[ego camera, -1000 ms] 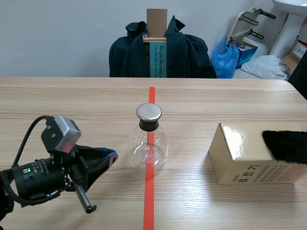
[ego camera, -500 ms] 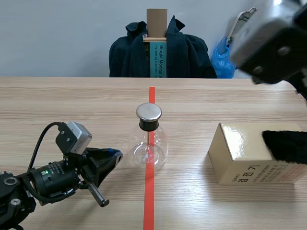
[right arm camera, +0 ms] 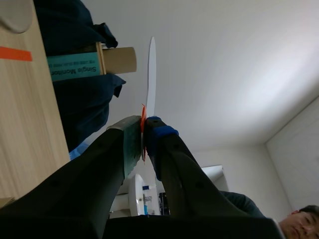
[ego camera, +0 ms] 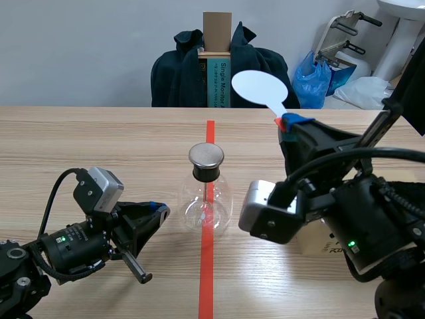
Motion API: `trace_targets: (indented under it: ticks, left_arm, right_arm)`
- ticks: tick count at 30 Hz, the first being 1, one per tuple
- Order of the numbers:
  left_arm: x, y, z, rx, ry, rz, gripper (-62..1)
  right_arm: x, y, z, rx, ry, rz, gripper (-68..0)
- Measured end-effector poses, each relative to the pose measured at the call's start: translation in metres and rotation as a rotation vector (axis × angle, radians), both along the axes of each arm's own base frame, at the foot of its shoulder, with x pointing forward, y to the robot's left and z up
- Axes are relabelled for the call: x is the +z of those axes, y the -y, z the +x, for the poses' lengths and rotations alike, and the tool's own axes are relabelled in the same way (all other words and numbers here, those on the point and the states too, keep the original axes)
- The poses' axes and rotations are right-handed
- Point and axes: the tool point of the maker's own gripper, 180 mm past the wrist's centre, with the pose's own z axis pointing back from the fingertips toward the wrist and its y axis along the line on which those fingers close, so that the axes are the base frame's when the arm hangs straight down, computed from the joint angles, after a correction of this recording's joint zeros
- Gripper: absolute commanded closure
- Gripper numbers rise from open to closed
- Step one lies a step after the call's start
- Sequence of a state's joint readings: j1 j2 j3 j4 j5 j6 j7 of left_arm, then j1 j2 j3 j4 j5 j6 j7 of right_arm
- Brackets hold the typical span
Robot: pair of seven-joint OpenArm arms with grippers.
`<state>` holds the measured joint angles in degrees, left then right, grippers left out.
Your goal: Do the electroscope experiment.
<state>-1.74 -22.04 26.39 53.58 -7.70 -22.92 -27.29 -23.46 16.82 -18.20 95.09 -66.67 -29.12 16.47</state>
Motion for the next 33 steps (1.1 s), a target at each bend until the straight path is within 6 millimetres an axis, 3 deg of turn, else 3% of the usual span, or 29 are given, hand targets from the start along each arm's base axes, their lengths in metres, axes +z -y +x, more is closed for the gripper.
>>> trace_targets:
  ticks: [5, 18, 33]
  left_arm:
    - [0.0, 0.0, 0.0, 0.0, 0.0, 0.0, -3.2]
    - [0.0, 0.0, 0.0, 0.0, 0.0, 0.0, -3.2]
    - [0.0, 0.0, 0.0, 0.0, 0.0, 0.0, -3.1]
  right_arm:
    - [-0.021, 0.007, 0.011, -0.019, -0.035, -0.026, -0.6]
    - [-0.044, 0.019, 0.028, -0.042, -0.071, -0.064, -0.7]
    - [-0.048, -0.007, 0.019, 0.085, -0.099, -0.057, -0.6]
